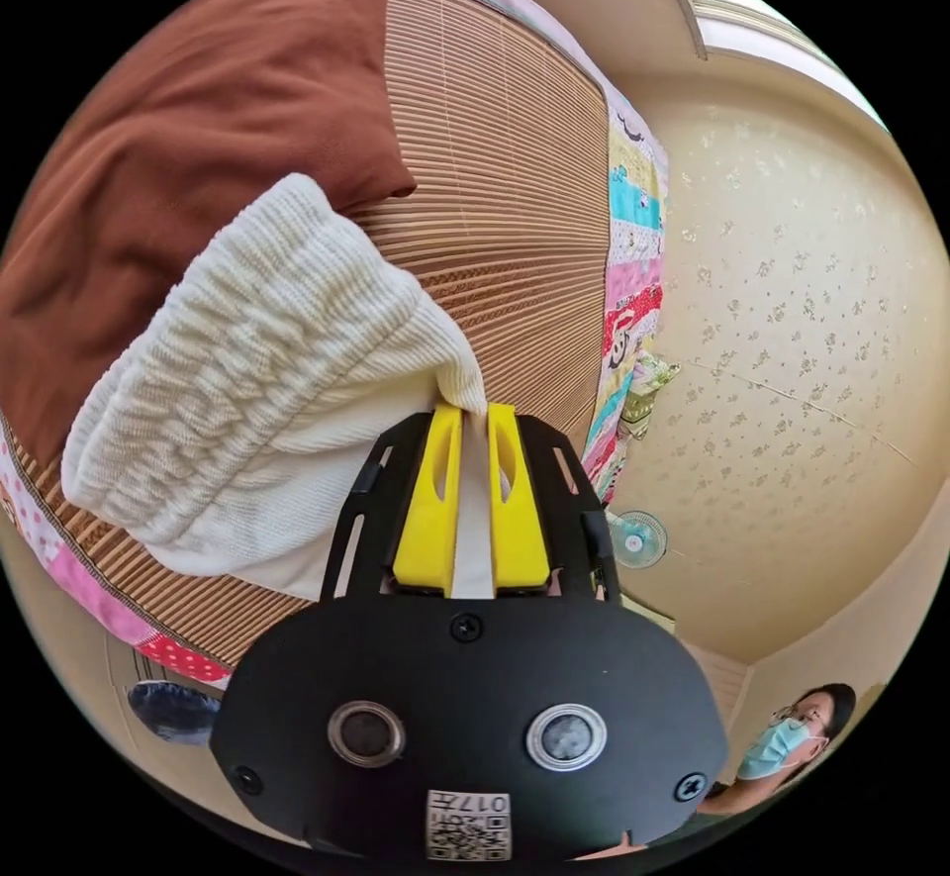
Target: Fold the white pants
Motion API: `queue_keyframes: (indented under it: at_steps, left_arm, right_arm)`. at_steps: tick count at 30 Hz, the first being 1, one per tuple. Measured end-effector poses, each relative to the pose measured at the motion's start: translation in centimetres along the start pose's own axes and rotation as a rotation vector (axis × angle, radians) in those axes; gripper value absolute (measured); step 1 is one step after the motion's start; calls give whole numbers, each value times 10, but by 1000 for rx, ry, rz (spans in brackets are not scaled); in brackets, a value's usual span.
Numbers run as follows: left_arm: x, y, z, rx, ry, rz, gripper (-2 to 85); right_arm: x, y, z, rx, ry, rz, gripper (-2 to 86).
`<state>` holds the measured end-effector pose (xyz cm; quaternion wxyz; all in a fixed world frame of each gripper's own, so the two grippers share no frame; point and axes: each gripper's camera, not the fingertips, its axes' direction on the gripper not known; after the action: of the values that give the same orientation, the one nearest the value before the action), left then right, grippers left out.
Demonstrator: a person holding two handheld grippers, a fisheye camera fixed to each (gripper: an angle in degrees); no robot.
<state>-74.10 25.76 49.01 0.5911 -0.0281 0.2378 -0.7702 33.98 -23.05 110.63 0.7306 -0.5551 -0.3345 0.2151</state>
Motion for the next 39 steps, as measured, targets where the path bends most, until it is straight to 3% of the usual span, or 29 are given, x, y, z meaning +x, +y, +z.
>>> queue_keyframes:
  at_steps: [3,5,8,11,16,17,20,29,33,35,39]
  left_arm:
    - [-6,12,-15,66,139,62,126]
    - [-6,26,-29,97,105,88,145]
    - [-1,63,-57,171,-135,145,136]
    - [-15,107,-84,266,-339,50,135]
    - [-71,151,-92,227,-282,-138,135]
    - [-82,161,-92,240,-273,-183,135]
    - [-99,177,-88,261,-195,-240,134]
    - [-94,186,-35,134,-71,-212,134]
    - [-90,184,-30,145,-63,-213,128]
    - [-91,182,-26,130,-47,-213,127]
    - [-89,181,-19,105,-62,-212,127]
  right_arm:
    - [-1,-2,-11,69,-191,-34,98]
    - [13,4,-17,75,-85,114,133]
    - [34,24,-22,43,48,171,135]
    - [60,51,-29,41,257,224,136]
    - [89,69,-20,-30,322,199,117]
    - [81,75,-30,65,345,174,112]
    - [66,86,-54,229,238,94,150]
    - [157,86,-51,86,-16,327,180]
    - [155,78,-56,146,-7,262,186]
    - [167,58,-42,67,-130,238,189]
    - [174,29,-19,-51,-117,208,159]
